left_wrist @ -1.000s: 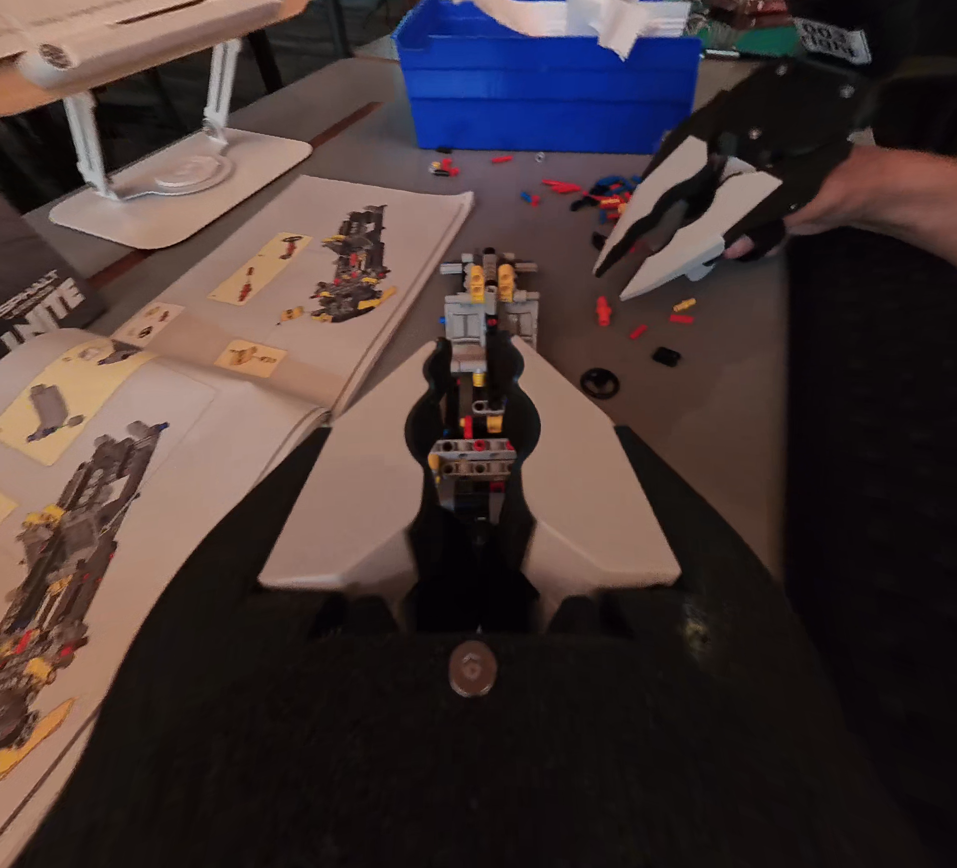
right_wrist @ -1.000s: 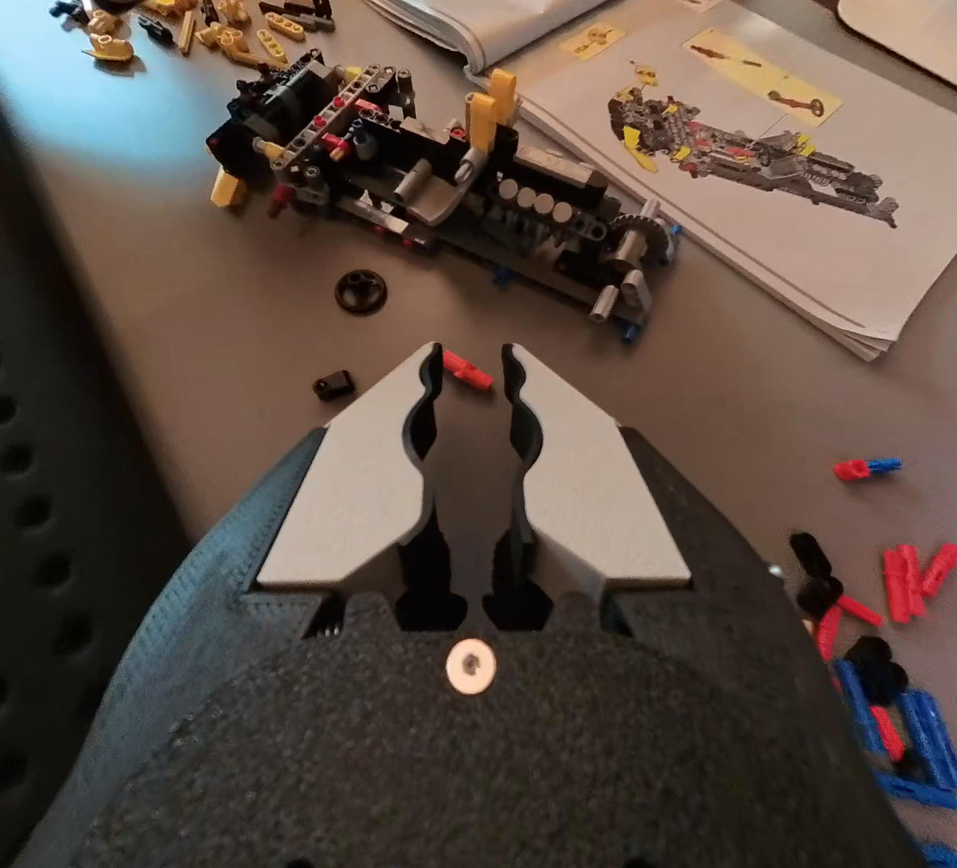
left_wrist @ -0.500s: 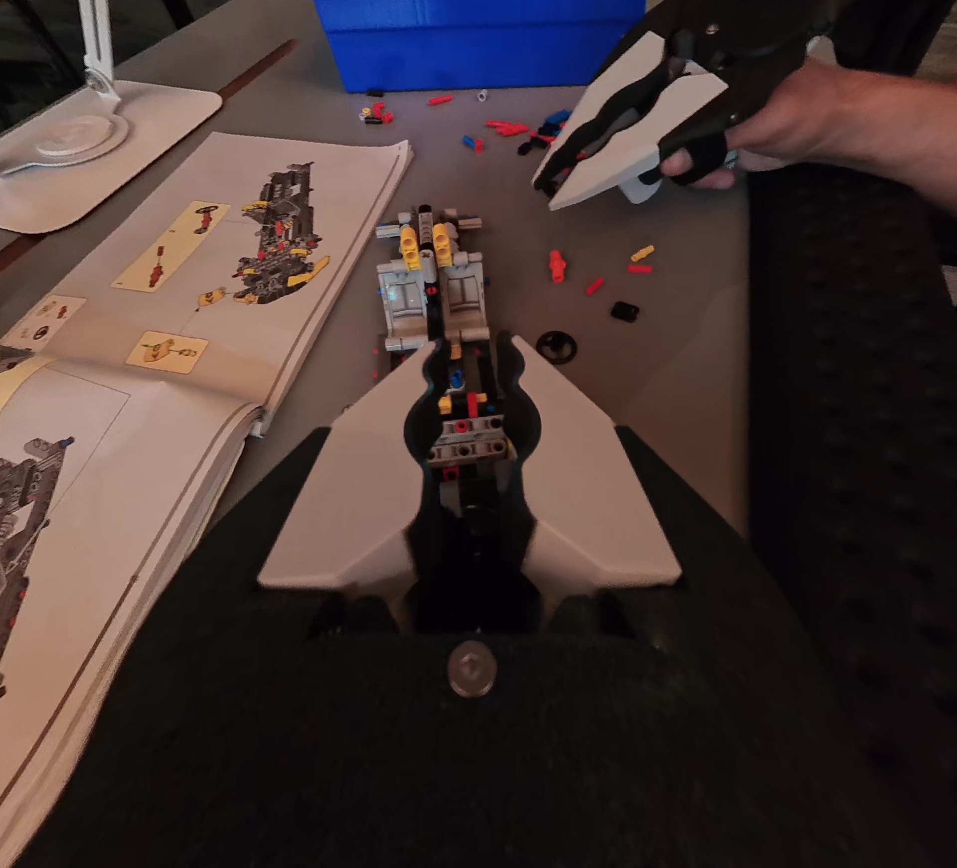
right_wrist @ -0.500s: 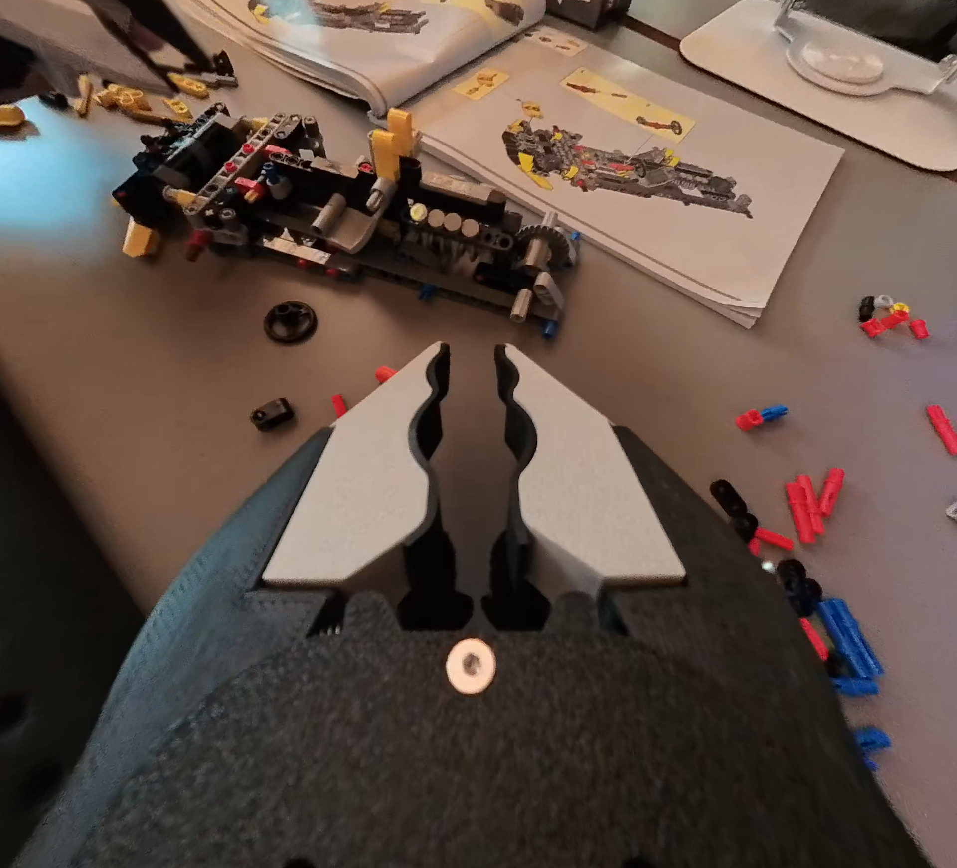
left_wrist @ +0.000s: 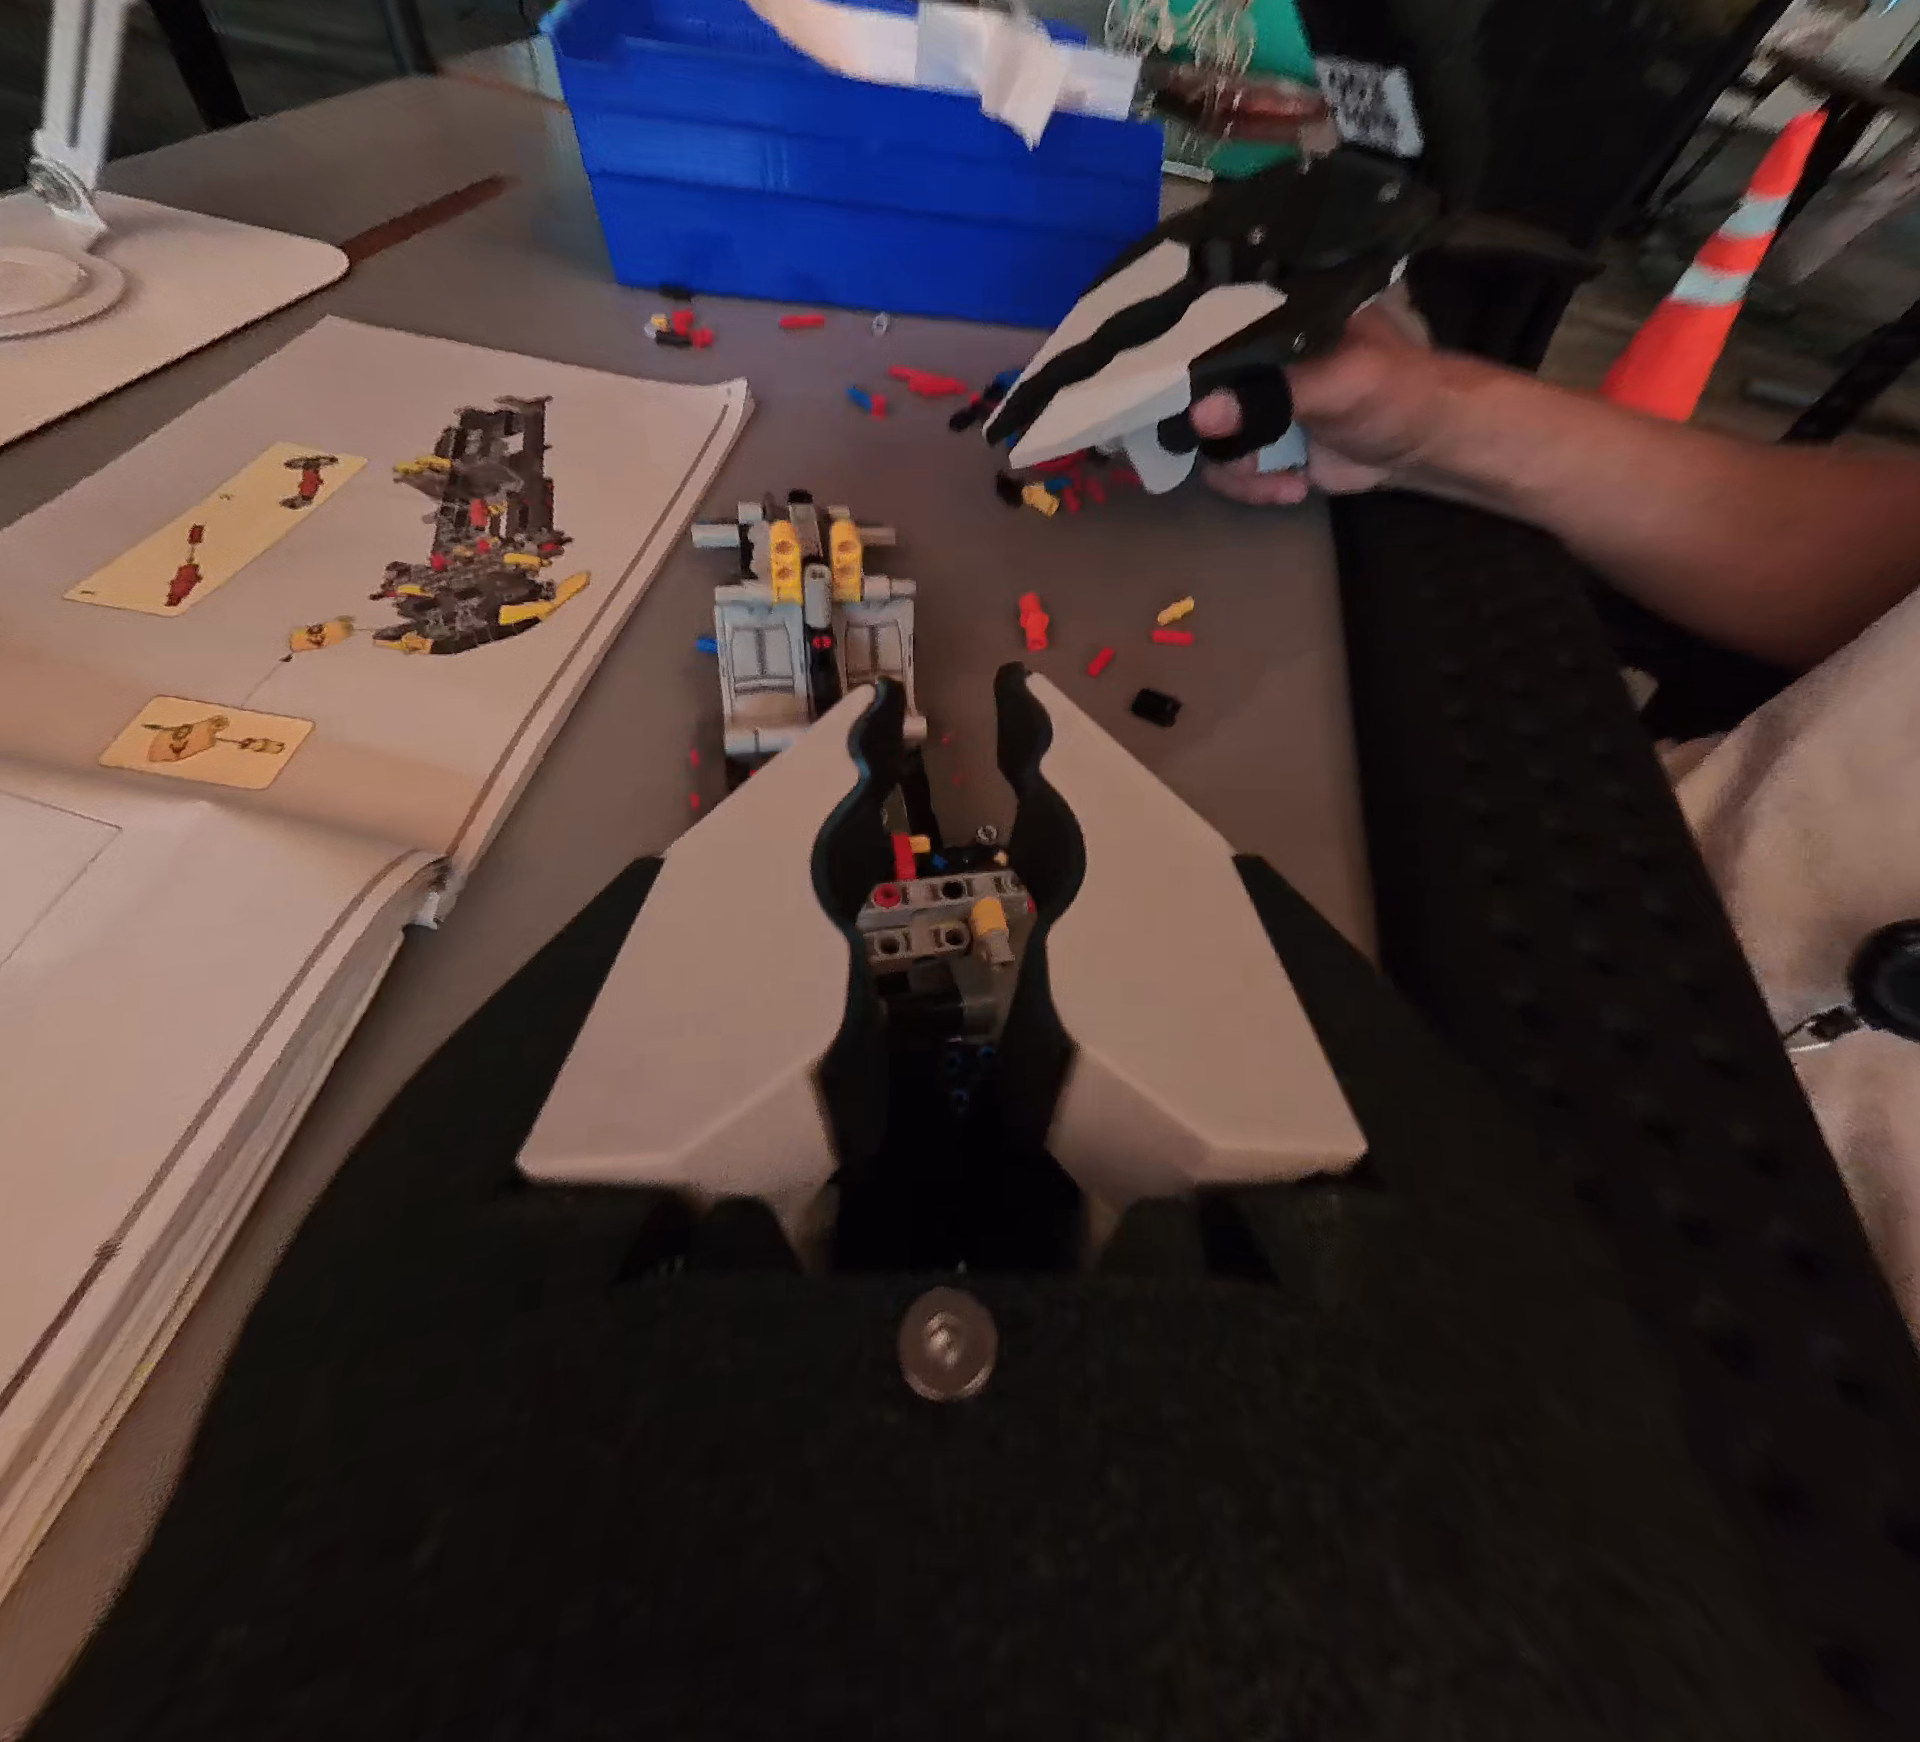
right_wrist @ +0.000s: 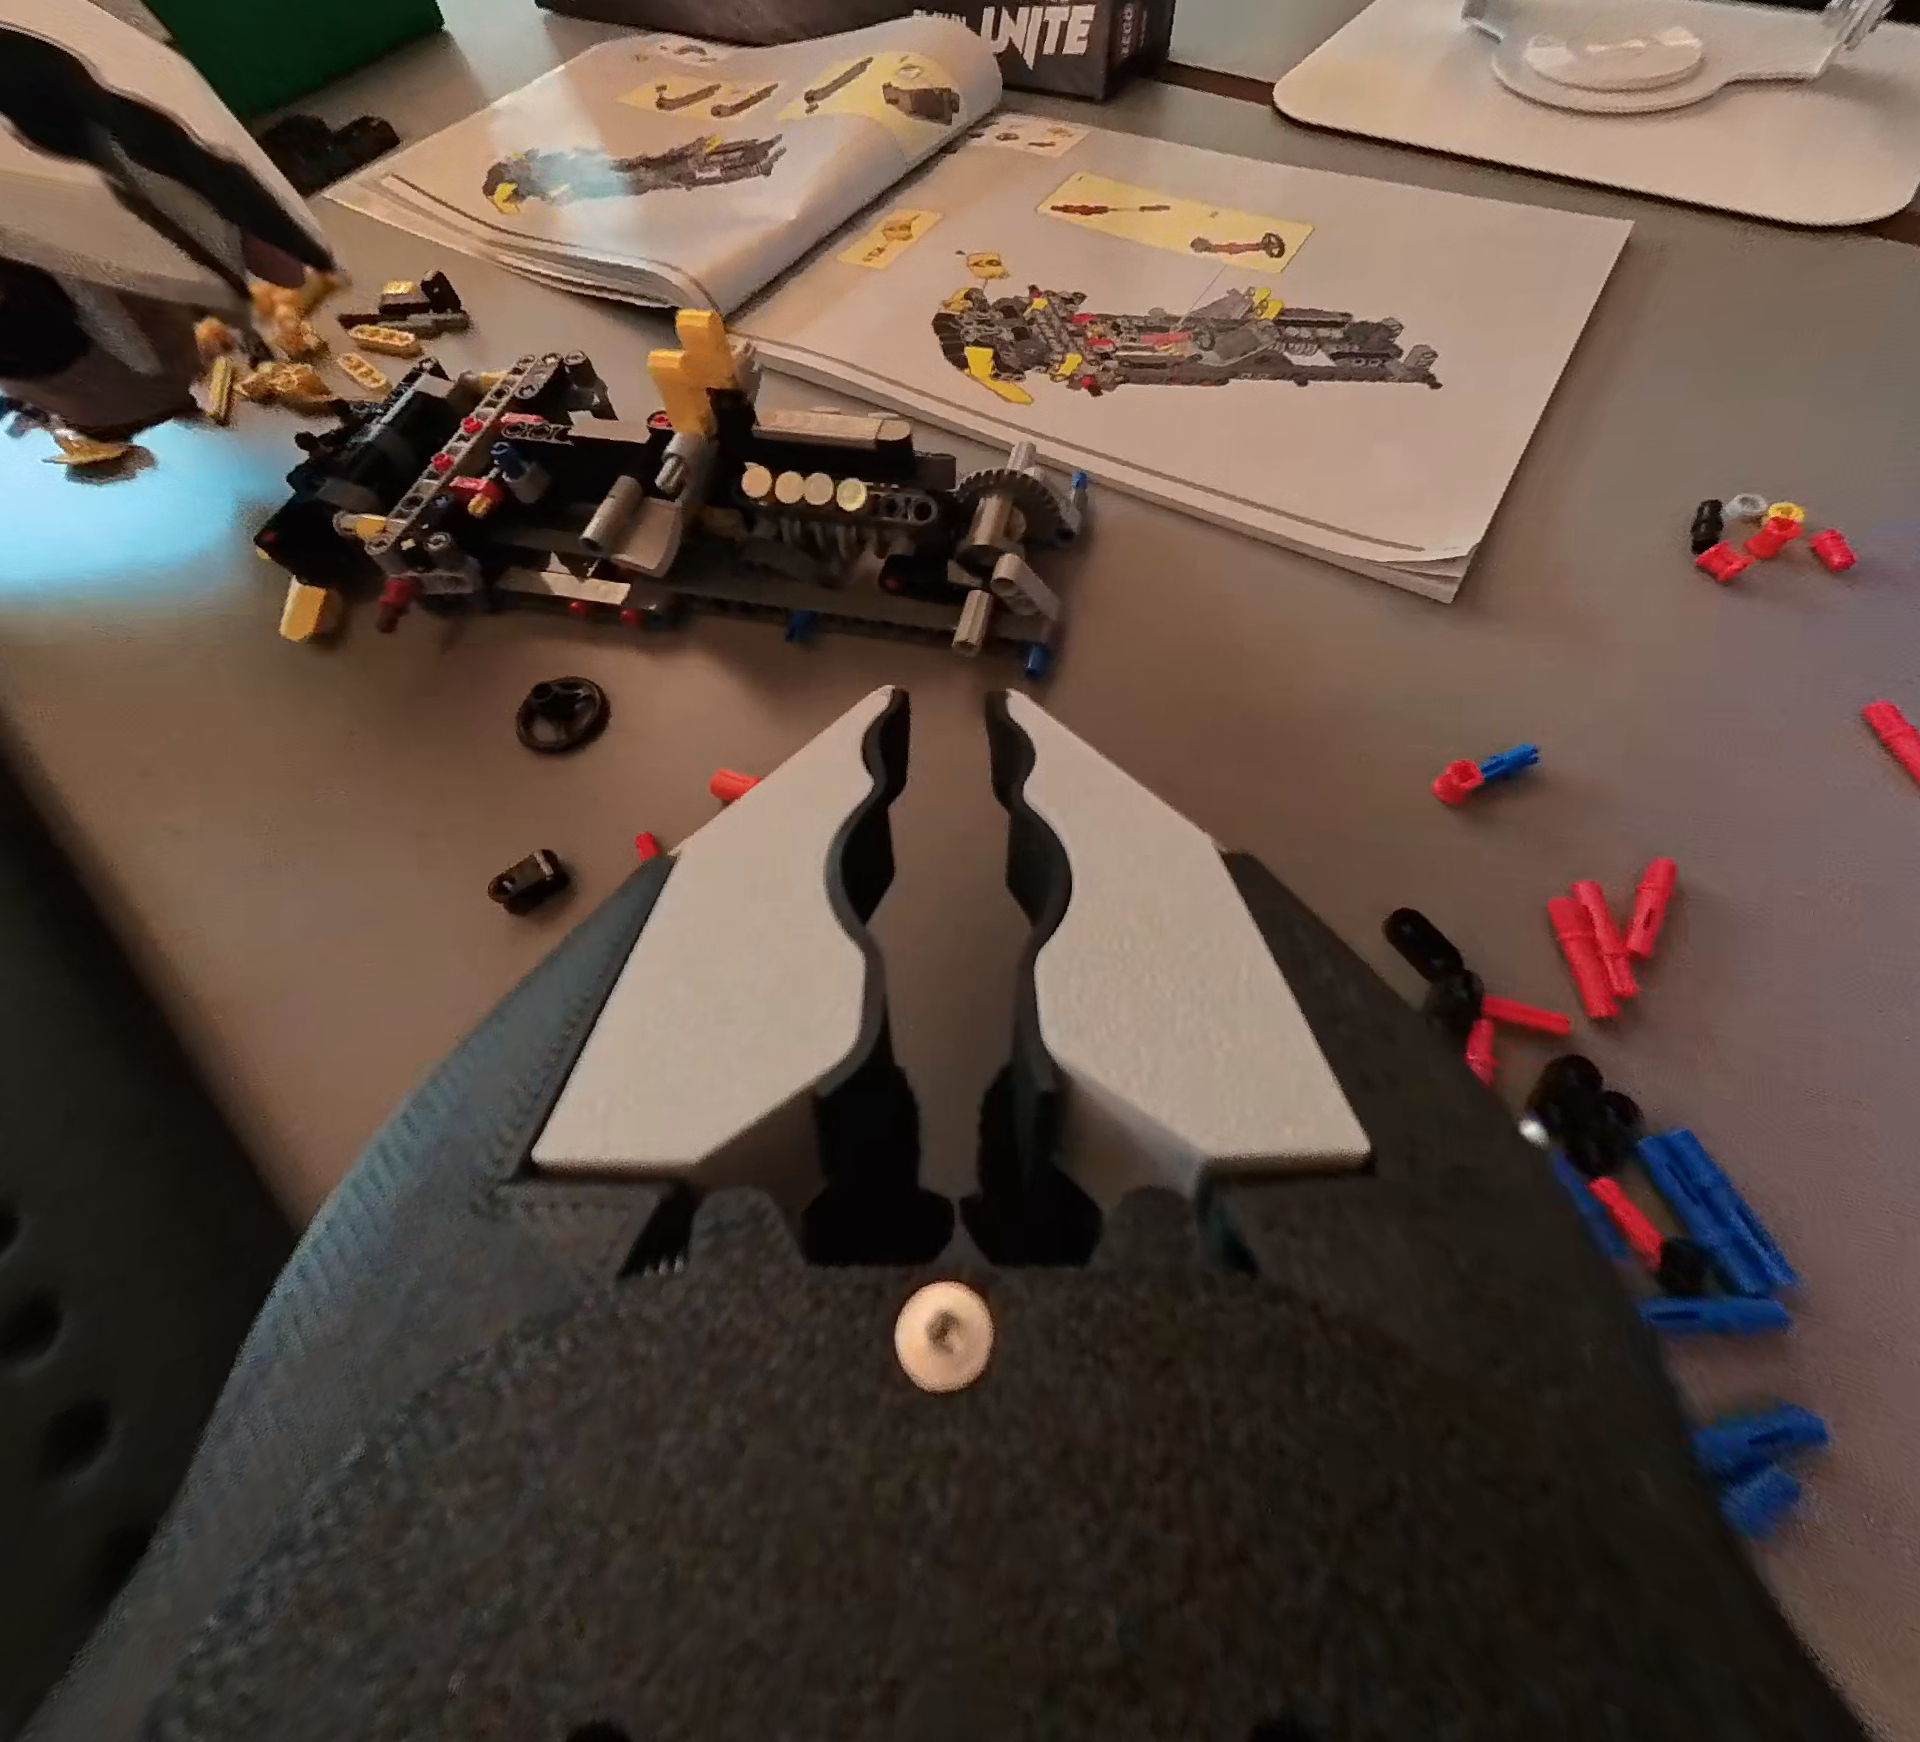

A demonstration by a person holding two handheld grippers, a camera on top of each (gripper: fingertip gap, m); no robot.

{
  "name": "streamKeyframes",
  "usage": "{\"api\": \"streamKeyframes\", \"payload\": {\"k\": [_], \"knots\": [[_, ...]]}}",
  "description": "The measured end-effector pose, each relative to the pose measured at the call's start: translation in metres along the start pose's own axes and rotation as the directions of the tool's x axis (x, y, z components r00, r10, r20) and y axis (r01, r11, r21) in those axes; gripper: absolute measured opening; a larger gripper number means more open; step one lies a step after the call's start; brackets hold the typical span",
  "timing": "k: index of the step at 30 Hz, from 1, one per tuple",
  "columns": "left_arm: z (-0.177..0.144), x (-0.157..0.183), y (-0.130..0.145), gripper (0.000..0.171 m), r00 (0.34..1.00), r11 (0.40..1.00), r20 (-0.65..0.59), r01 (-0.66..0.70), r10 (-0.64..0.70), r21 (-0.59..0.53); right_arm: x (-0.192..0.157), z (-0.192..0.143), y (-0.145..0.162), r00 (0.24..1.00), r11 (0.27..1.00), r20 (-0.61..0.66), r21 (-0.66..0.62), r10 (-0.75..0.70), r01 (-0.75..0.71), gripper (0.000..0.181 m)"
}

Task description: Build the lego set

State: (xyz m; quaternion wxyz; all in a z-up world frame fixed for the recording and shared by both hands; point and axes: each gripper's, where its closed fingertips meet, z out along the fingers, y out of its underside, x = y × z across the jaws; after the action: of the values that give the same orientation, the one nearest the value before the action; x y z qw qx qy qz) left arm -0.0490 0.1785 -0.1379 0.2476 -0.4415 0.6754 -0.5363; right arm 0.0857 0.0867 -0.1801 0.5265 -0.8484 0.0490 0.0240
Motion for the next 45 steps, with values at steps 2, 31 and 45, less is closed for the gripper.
{"api": "streamKeyframes", "payload": {"k": [2,31,45], "knots": [[-0.005,-0.003,-0.006,0.015,1.000,0.999,-0.005,0.016,-0.016,0.038,0.001,-0.001,-0.001,1.000,1.000,0.002,0.012,0.016,-0.016,0.015],[-0.012,-0.029,0.003,0.014,0.994,1.000,0.106,-0.004,0.001,0.026,-0.063,-0.006,0.001,0.938,0.974,0.263,0.048,-0.227,0.223,0.000],[-0.010,-0.034,0.009,0.014,0.991,1.000,0.131,-0.007,0.008,-0.003,-0.083,-0.014,0.007,0.882,0.988,0.453,-0.007,-0.132,0.151,0.000]]}}
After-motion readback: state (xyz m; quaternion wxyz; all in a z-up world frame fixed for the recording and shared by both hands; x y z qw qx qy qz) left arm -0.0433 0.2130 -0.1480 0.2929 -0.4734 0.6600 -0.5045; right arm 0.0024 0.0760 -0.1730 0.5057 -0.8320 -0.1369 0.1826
